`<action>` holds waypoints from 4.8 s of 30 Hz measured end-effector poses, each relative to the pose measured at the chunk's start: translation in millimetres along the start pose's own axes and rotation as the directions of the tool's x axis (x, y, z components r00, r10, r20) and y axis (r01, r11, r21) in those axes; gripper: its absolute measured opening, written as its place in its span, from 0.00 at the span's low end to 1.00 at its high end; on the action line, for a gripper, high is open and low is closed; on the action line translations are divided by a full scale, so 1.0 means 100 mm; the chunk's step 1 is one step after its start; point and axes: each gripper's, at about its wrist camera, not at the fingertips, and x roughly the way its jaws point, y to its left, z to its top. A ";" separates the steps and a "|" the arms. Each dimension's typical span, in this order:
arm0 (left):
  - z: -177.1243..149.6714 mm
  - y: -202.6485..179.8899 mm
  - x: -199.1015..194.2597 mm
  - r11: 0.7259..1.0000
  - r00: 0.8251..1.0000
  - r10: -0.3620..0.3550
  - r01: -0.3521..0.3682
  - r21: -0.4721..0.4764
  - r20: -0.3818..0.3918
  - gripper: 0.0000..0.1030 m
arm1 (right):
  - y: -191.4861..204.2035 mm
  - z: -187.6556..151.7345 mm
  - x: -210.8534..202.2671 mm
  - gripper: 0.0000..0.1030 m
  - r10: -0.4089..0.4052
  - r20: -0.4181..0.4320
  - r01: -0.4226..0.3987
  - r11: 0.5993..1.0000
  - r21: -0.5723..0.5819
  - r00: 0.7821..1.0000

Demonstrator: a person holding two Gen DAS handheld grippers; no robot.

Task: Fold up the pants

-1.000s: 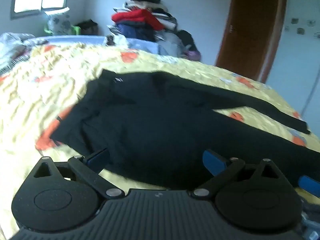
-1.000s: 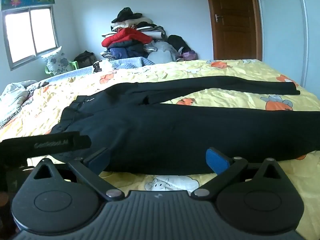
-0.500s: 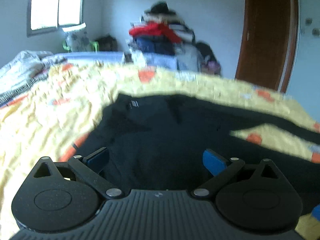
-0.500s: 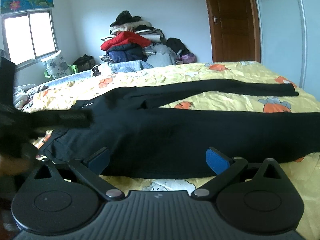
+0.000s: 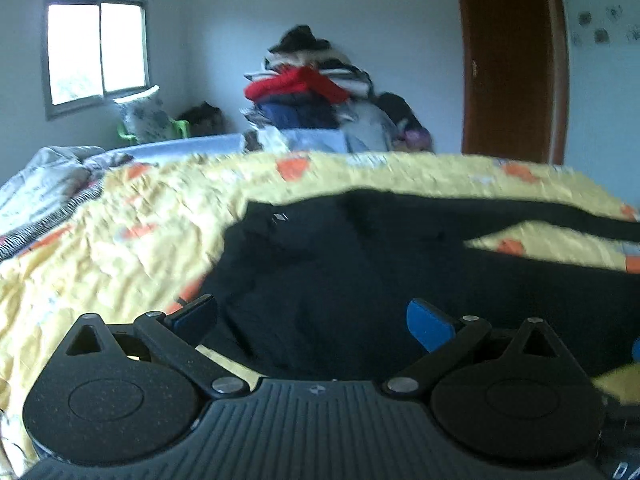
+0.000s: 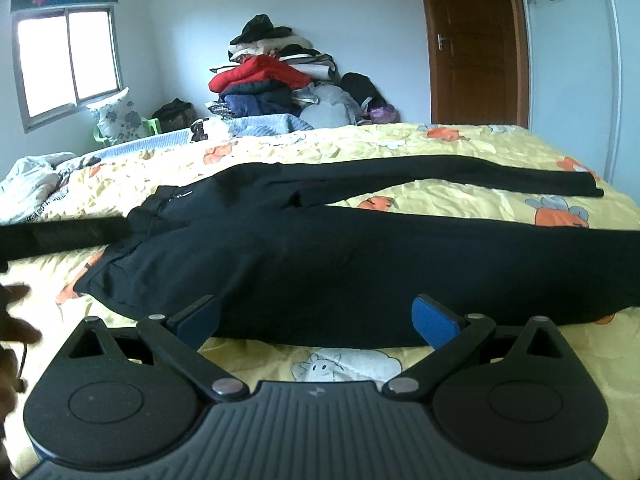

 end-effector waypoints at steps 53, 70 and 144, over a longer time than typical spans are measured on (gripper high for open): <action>-0.11 0.20 0.88 0.999 0.996 -0.049 0.048 -0.012 -0.068 0.98 | 0.34 2.07 2.75 1.00 0.389 -0.210 -0.442 0.799 -0.408 0.897; 0.11 0.49 1.20 0.999 0.992 -0.007 0.000 -0.054 -0.126 0.99 | 0.65 2.06 3.94 0.10 0.424 -0.445 -0.595 0.710 -0.377 0.789; 0.14 -1.37 0.64 0.691 0.818 -0.546 0.563 0.454 -0.184 0.66 | -3.37 1.15 0.70 0.62 -0.026 0.161 -0.067 0.837 0.543 0.987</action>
